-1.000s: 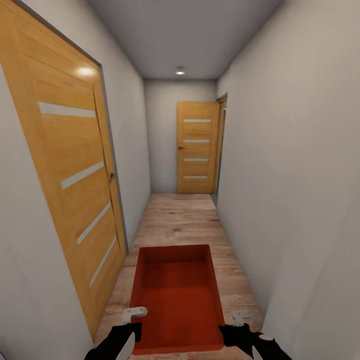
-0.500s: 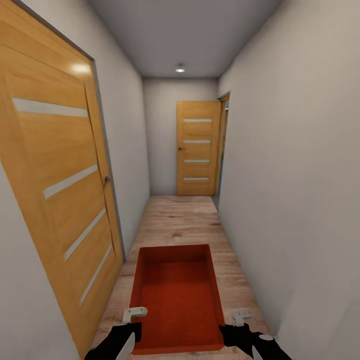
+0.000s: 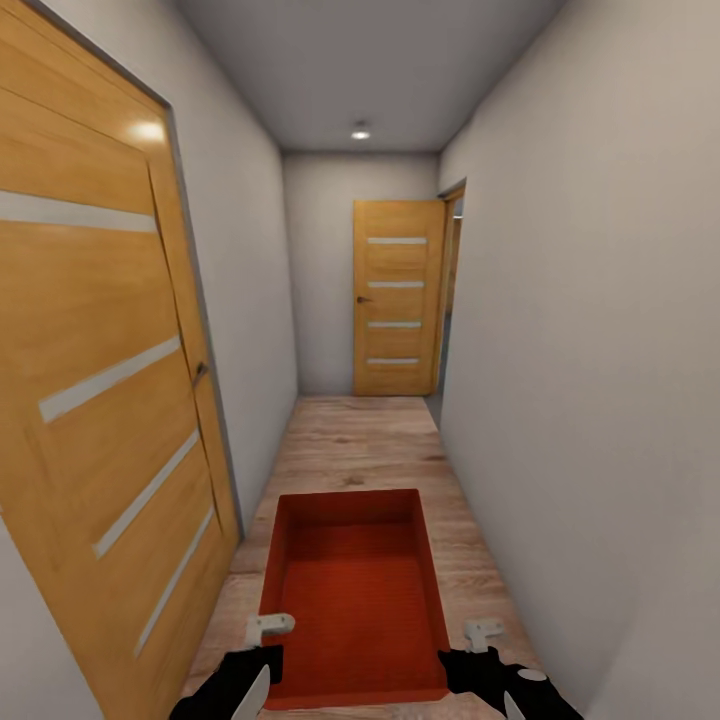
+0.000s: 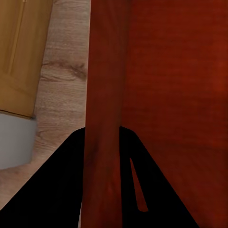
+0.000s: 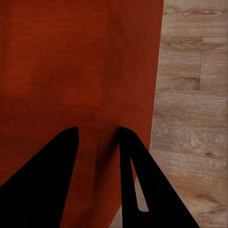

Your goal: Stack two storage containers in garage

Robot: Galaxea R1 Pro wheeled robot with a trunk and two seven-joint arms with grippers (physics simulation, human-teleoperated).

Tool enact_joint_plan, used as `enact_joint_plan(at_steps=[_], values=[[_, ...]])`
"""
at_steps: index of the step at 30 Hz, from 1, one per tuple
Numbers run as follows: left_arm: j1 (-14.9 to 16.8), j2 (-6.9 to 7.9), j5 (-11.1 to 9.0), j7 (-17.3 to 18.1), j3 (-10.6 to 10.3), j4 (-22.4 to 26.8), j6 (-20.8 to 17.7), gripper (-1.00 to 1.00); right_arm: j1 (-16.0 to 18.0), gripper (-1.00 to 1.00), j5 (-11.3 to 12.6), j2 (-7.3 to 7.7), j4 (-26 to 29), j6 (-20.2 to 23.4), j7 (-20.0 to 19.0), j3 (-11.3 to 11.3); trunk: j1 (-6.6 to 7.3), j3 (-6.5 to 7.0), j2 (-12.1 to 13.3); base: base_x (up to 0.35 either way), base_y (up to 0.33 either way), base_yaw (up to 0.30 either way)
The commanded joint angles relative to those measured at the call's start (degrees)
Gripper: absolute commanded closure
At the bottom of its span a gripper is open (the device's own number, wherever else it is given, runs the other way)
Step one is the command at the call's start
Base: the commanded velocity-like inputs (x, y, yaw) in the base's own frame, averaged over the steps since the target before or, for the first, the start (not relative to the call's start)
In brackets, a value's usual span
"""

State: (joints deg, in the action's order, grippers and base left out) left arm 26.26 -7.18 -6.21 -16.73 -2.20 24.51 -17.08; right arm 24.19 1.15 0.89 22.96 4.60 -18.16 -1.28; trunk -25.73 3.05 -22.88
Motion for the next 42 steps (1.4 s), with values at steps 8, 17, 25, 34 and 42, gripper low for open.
enact_joint_plan(at_steps=[8,17,25,34,42], values=[[0.00,2.88,-1.00,0.56,1.50,2.56,-0.06,1.00,-0.02,1.00,0.08,0.10,-0.03,0.45,-1.87,0.27,-0.05,-0.03,-0.04,0.324,0.000,0.016],[0.02,2.88,-0.99,0.56,1.50,2.56,-0.06,1.00,-0.02,1.00,0.08,0.09,-0.02,0.42,-1.96,0.28,-0.05,-0.03,-0.04,0.324,0.000,0.024],[0.02,2.88,-1.00,0.56,1.50,2.56,-0.06,1.00,-0.02,1.00,0.08,0.12,-0.02,0.41,-1.96,0.27,-0.05,-0.03,-0.04,0.324,0.000,0.000],[0.02,2.88,-0.96,0.56,1.50,2.56,-0.06,1.00,-0.02,1.00,0.00,0.11,-0.02,0.42,-1.96,0.24,-0.05,-0.03,-0.04,0.324,0.000,0.000],[0.01,2.88,-0.91,0.56,1.50,2.56,-0.06,1.00,-0.02,1.00,-0.01,0.08,-0.02,0.42,-1.96,0.30,-0.05,-0.03,-0.04,0.324,0.000,0.000]])
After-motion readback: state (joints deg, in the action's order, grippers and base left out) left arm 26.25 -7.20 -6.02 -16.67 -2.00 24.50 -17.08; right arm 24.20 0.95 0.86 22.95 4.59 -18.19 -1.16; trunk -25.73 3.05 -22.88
